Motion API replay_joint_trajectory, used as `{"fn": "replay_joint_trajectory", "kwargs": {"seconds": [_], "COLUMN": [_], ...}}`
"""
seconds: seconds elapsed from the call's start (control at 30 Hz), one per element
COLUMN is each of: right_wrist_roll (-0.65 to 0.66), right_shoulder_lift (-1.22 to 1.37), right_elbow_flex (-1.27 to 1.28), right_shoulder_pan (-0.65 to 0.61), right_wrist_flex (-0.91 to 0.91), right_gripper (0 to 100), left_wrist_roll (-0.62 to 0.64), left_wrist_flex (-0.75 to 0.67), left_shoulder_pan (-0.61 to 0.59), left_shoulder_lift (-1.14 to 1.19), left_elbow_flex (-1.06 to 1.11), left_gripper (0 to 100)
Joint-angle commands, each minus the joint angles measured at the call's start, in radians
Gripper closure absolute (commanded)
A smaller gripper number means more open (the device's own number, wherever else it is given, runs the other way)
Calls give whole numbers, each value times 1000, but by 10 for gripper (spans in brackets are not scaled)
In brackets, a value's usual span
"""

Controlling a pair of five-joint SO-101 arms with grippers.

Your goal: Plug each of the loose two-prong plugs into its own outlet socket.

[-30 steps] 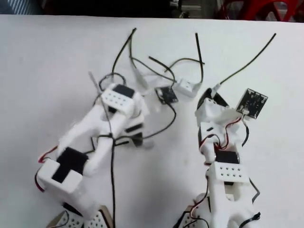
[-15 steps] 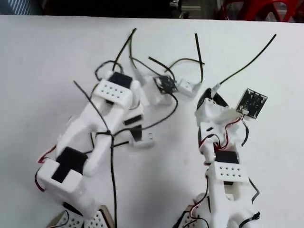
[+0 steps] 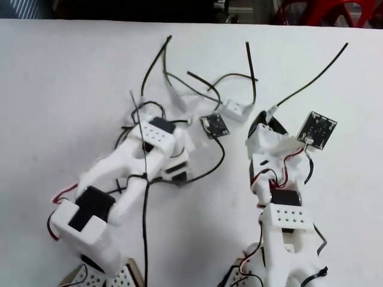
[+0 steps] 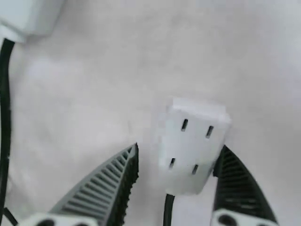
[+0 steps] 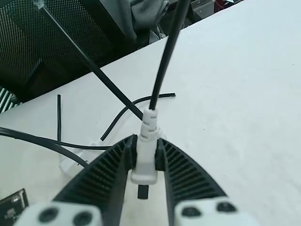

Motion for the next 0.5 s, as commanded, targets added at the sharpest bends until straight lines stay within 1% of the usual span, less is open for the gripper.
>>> {"fn": "replay_joint_trajectory", "kwargs": {"seconds": [0.0, 0.07, 0.13, 0.23, 0.37, 0.4, 0.47], "right_wrist_roll": [-2, -2, -2, -2, -2, -2, -2], "right_shoulder_lift": [-21, -21, -21, -21, -21, -21, -21], "right_elbow_flex": [-15, -15, -15, -15, -15, -15, -15], "right_shoulder_pan": [5, 5, 5, 4, 4, 4, 4], "right_wrist_flex": [-13, -13, -13, -13, -13, -13, -13], "right_gripper": [981, 981, 981, 981, 981, 981, 981], "left_wrist_roll": [18, 83, 172, 259, 299, 299, 293], "left_wrist_flex": [-58, -54, -46, -11, 117, 160, 236], "left_shoulder_pan": [16, 16, 16, 13, 8, 8, 8], "left_shoulder_lift": [-5, -12, -13, -15, -18, -27, -71], "left_elbow_flex": [0, -3, -3, -11, -94, -130, -199], "left_gripper": [881, 931, 928, 867, 741, 727, 730]}}
